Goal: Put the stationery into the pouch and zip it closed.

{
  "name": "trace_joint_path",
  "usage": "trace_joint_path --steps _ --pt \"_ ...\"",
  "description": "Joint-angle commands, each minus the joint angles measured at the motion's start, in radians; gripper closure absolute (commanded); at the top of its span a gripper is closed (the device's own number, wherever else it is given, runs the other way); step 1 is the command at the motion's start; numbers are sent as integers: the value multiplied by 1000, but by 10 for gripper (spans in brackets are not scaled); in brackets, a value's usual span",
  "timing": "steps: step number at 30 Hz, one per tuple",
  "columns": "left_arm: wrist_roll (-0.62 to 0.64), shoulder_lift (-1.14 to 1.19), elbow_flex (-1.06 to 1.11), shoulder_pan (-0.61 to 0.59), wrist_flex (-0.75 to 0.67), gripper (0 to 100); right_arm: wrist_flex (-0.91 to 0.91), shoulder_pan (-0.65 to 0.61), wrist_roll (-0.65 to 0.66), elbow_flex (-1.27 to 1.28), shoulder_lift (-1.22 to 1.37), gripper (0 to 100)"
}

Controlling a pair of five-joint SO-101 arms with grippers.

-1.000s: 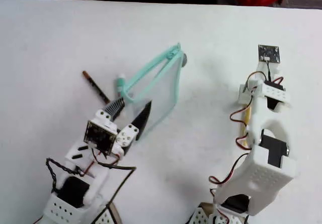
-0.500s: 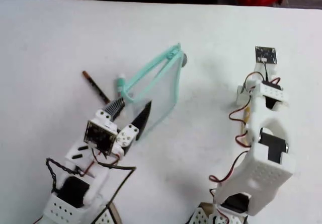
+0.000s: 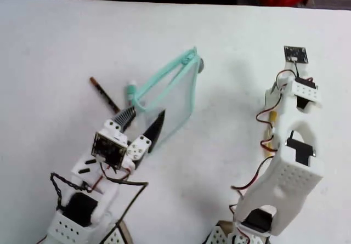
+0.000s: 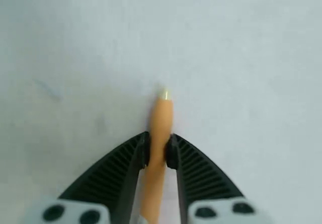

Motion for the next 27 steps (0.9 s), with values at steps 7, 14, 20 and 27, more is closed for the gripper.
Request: trace_joint_path --steps 7,14,20,27 --pt "5 5 -3 -2 -18 823 182 -38 2 -44 -443 981" --pt "60 5 -3 -10 -14 823 252 -222 0 -38 -825 981" --pt "89 4 -8 -44 -15 823 232 -518 2 -46 -1102 981" --pt "84 4 -6 -38 -20 823 165 -800 3 -40 -1239 981"
